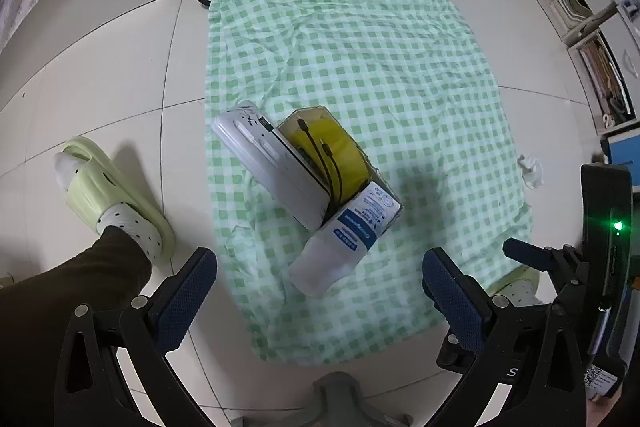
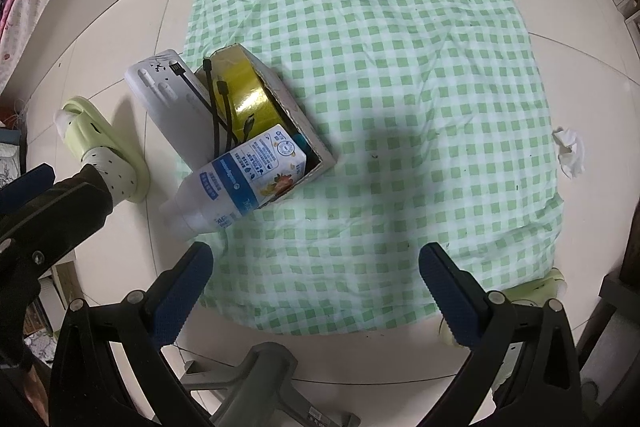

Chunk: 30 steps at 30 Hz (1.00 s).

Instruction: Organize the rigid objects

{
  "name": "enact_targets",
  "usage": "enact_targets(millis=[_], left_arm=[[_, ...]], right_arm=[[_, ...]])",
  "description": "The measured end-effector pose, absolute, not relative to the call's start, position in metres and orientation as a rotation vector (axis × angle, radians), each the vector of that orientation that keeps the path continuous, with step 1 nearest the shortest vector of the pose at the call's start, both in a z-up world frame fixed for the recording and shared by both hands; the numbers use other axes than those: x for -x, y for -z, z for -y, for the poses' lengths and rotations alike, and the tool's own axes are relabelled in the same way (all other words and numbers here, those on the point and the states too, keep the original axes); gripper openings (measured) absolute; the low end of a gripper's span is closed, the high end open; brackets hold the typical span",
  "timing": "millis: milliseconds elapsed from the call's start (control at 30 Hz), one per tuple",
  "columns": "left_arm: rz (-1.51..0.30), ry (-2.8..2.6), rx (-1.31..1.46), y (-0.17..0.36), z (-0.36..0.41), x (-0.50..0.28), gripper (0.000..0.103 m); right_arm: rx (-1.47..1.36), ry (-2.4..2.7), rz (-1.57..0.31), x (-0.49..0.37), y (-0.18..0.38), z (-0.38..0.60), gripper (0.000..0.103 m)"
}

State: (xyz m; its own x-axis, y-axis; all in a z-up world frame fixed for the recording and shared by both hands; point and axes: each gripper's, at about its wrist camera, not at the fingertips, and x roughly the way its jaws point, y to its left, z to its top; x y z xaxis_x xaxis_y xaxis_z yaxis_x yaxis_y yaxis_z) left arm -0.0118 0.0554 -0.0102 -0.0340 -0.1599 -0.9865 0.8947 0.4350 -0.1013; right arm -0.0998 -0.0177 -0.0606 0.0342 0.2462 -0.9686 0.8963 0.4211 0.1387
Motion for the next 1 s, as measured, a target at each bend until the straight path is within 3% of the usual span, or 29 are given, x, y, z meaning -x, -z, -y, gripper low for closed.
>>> enact_targets(millis=[1000], left_arm=[[-1.315, 0.968, -0.738, 0.0047, -0.0516, 0.0140, 0.103]], right_arm=[[-1.078, 0.701, -1.501, 0.1039, 0.0675, 0.0202, 0.103]])
